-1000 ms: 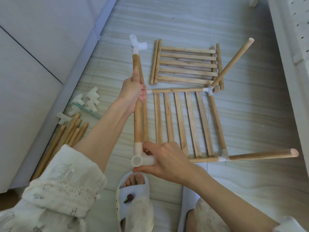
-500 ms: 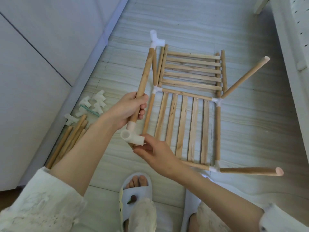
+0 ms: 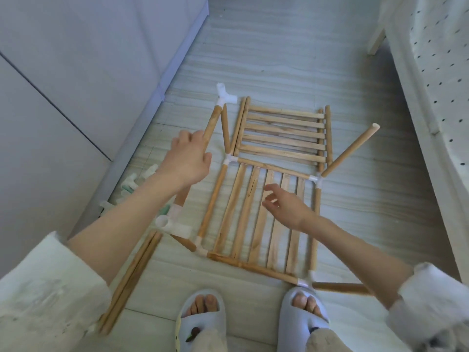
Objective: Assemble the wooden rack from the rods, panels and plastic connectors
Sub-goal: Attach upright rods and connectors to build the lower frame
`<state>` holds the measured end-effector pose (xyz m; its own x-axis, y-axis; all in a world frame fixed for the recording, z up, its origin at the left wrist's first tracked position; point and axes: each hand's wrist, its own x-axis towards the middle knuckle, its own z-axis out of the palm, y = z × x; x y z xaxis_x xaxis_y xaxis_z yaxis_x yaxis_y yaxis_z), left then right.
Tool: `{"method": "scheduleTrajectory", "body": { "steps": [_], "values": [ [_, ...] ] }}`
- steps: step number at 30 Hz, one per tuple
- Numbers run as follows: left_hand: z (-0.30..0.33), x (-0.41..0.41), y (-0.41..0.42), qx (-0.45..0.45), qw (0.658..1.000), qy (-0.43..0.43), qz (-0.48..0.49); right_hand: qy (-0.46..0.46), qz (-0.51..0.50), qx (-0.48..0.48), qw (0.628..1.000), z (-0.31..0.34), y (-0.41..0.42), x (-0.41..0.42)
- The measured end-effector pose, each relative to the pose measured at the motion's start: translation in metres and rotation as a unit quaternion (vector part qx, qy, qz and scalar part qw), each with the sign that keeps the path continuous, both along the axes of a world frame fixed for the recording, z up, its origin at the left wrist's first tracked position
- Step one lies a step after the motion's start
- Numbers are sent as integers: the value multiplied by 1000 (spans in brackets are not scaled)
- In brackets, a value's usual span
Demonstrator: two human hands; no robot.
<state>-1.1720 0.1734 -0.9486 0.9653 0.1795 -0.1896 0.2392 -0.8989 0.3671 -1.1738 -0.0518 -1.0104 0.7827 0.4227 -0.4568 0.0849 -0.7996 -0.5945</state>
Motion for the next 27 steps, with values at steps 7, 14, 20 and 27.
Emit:
{"method": "scheduleTrajectory", "body": {
  "steps": [7, 14, 20, 27],
  "values": [
    [-26, 43, -83, 74, 987, -20, -143, -39, -55, -96, 993, -22, -35, 89],
    [-143, 74, -102, 137, 947, 150, -250, -52, -23, -186, 981, -81, -57, 157],
    [-226, 71, -95, 175, 912, 264, -260, -107, 27, -255, 961, -140, -59, 195],
    [-251, 63, -87, 133, 908, 312, -246, -168, 100, -298, 934, -171, -51, 238]
  ]
}}
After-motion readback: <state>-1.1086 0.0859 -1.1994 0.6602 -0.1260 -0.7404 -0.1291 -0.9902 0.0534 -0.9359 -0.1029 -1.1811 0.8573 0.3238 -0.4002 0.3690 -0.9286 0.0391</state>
